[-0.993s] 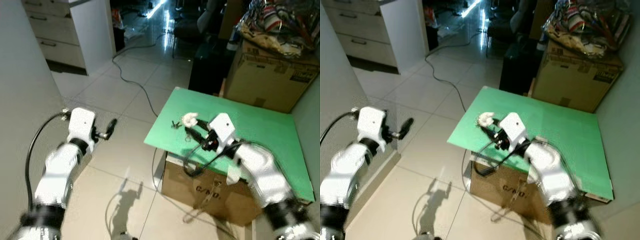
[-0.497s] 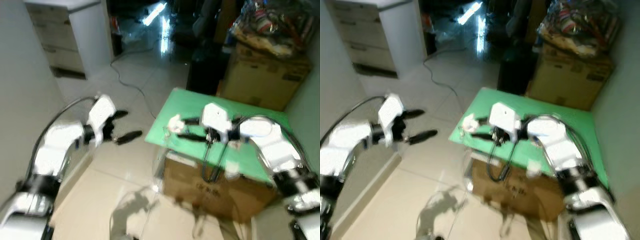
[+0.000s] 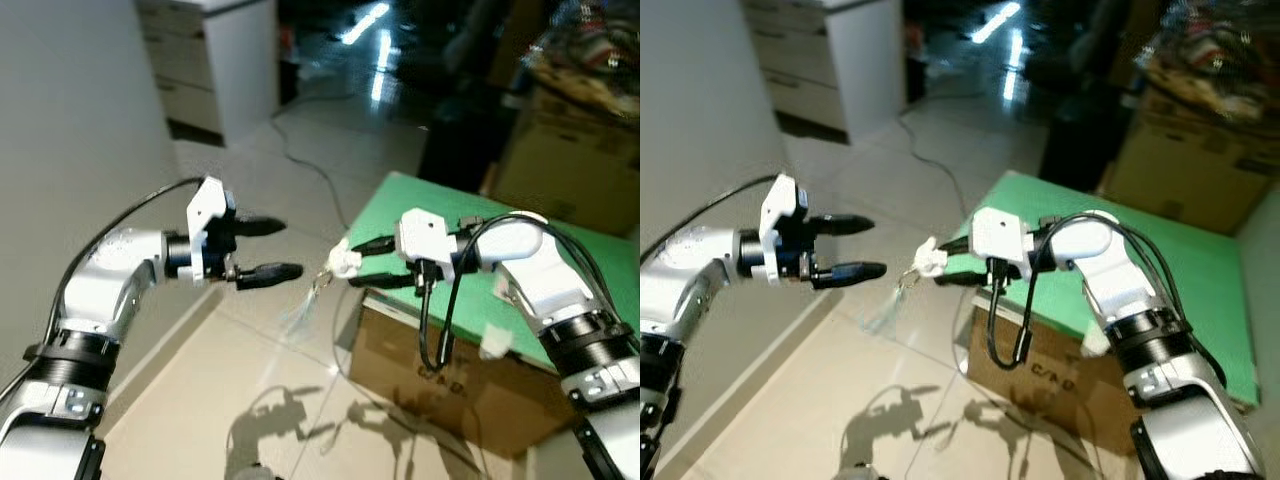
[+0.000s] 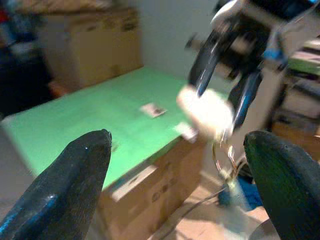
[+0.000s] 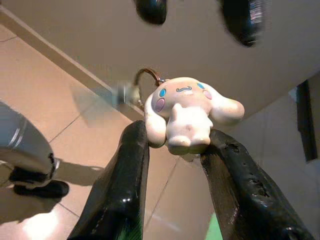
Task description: Hang keys on a hook
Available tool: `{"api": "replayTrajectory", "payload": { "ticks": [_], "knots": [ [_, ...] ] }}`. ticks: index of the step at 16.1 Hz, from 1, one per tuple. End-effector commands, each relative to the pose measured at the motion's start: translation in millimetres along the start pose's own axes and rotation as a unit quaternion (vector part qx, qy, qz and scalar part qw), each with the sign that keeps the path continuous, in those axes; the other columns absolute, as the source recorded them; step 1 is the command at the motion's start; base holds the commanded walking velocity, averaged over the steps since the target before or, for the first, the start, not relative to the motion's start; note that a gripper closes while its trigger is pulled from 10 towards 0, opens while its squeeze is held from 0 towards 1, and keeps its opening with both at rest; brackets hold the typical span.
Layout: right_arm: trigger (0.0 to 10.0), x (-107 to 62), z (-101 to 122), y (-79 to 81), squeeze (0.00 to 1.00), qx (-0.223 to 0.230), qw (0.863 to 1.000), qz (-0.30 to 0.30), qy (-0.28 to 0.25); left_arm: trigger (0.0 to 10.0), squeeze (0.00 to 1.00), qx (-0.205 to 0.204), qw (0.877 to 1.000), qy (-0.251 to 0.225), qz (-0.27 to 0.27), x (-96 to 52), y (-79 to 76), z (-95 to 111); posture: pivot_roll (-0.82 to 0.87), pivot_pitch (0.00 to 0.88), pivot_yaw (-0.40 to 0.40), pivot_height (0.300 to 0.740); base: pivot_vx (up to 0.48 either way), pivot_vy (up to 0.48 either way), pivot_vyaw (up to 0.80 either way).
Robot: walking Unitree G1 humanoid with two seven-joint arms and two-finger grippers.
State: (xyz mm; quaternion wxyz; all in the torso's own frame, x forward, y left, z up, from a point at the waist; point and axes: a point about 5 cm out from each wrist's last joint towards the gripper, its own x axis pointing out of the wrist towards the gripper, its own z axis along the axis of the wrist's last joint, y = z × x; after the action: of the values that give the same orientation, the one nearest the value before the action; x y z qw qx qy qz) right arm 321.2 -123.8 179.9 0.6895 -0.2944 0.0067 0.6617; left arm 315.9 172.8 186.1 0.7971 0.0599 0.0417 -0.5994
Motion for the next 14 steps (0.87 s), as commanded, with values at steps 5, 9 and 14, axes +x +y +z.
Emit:
{"api": "replayTrajectory", "payload": {
  "ticks": [5, 9, 14],
  "knots": [
    [0.0, 4.4, 6.2, -0.7, 0.0, -0.018, 1.0, 0.021, -0.009, 10.0, 0.0, -0.008, 0.999, 0.015, -0.05, 0.4, -16.0, -2.0, 0.04, 0.0, 0.024, 0.74, 0.0, 0.0, 0.0],
    [0.0, 2.8, 4.3, -5.6, 0.0, -0.019, 1.0, 0.006, -0.001, 9.6, 0.0, -0.01, 0.998, 0.035, -0.047, -3.1, -22.6, -6.4, 0.04, 0.001, 0.025, 0.74, 0.0, 0.0, 0.0],
    [0.0, 7.6, 11.2, -7.4, 0.0, -0.016, 0.999, 0.003, -0.028, 7.6, 0.0, -0.037, 0.997, 0.019, -0.061, 11.6, -37.1, -16.5, 0.04, 0.003, 0.022, 0.74, 0.0, 0.0, 0.0]
  ]
}}
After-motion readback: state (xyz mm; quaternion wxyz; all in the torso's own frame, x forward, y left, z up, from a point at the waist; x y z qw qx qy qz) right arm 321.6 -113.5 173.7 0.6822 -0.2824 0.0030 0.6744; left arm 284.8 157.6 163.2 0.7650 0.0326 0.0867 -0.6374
